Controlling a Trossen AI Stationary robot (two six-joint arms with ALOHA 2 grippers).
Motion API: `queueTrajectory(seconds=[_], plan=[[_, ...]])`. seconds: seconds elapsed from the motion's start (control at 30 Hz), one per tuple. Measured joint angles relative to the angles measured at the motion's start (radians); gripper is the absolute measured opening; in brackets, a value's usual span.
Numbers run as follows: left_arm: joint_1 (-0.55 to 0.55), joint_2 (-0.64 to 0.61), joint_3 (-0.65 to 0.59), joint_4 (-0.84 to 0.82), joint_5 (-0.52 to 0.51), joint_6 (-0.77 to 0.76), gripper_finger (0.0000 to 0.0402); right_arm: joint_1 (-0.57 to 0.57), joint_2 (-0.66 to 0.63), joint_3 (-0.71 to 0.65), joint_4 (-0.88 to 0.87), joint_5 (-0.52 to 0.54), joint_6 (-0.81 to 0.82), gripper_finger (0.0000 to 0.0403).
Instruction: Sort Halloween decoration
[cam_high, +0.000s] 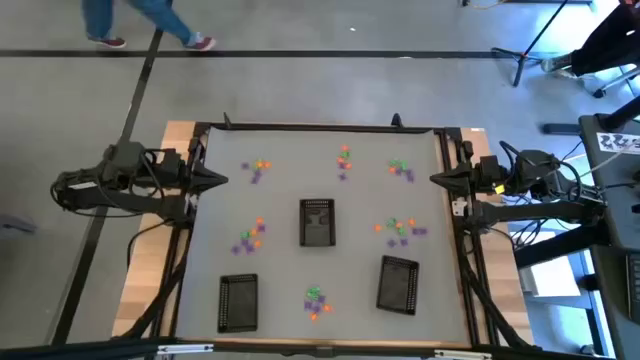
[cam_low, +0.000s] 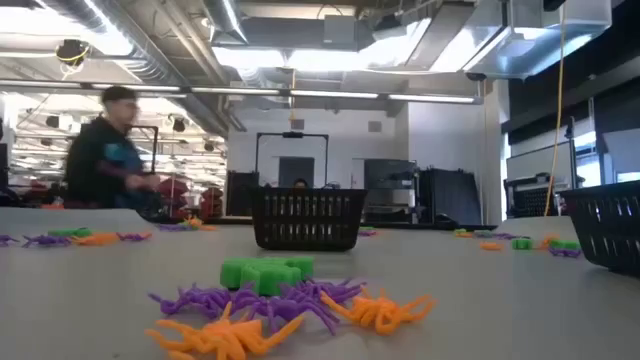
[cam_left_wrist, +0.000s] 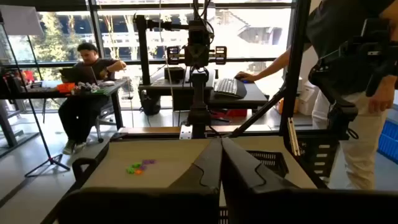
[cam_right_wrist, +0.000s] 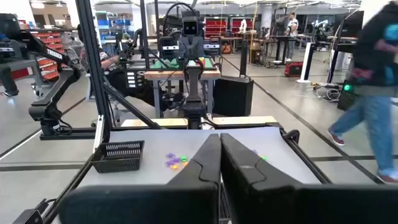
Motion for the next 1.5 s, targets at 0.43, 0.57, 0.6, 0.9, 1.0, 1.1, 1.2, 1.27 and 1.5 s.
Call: queueTrajectory(seconds=[0.43,0.57,0.6,0.9,1.0,1.1,1.2,1.27,1.5], plan=[[0.000,0.000,0.000,0.000,0.000,0.000,0.0000,0.000,0.000,0.000,0.000,0.000,0.000,0.0010],[0.000,0.000,0.000,0.000,0.000,0.000,0.0000,0.000,0.000,0.000,0.000,0.000,0.000,0.0010],[0.000,0.000,0.000,0.000,0.000,0.000,0.0000,0.000,0.000,0.000,0.000,0.000,0.000,0.0010],[0.000,0.000,0.000,0.000,0.000,0.000,0.0000,0.000,0.000,0.000,0.000,0.000,0.000,0.0010],[0.000,0.000,0.000,0.000,0.000,0.000,0.0000,0.000,0.000,0.000,0.000,0.000,0.000,0.0010],[0.000,0.000,0.000,0.000,0.000,0.000,0.0000,0.000,0.000,0.000,0.000,0.000,0.000,0.0010],[0.000,0.000,0.000,0.000,0.000,0.000,0.0000,0.000,0.000,0.000,0.000,0.000,0.000,0.0010],[0.000,0.000,0.000,0.000,0.000,0.000,0.0000,0.000,0.000,0.000,0.000,0.000,0.000,0.0010],[0.000,0.000,0.000,0.000,0.000,0.000,0.0000,0.000,0.000,0.000,0.000,0.000,0.000,0.0010]])
